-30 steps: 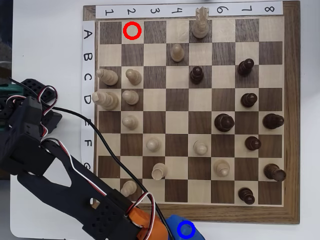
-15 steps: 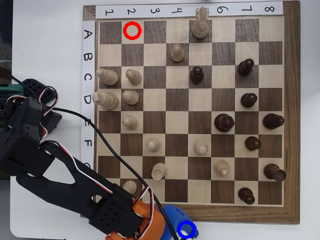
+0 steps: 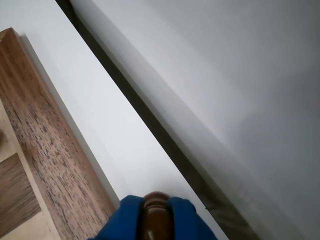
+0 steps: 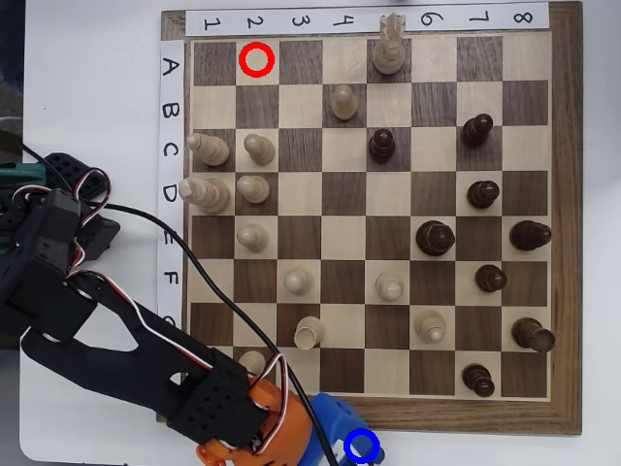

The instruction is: Move the piece to destination

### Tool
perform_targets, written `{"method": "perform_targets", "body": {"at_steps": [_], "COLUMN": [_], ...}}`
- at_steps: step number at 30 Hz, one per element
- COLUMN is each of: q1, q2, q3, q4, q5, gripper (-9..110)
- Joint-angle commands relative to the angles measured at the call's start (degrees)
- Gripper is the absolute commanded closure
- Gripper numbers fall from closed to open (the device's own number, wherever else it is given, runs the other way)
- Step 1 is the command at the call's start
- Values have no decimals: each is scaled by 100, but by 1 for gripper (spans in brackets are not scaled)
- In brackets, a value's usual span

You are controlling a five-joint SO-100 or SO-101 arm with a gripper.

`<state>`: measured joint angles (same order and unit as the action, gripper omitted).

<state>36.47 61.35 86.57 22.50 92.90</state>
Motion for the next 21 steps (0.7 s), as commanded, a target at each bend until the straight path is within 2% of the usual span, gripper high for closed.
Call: {"method": "perform_targets", "body": {"at_steps": [1, 8, 15, 21], "q1": [-26, -141, -352, -448], "q2": [1310, 1538, 1758, 2030], "q3": [290, 554, 422, 211], "q4": [-369, -237, -26, -114], "q5": [-149, -79, -141, 220], "gripper": [101, 96, 73, 69]}}
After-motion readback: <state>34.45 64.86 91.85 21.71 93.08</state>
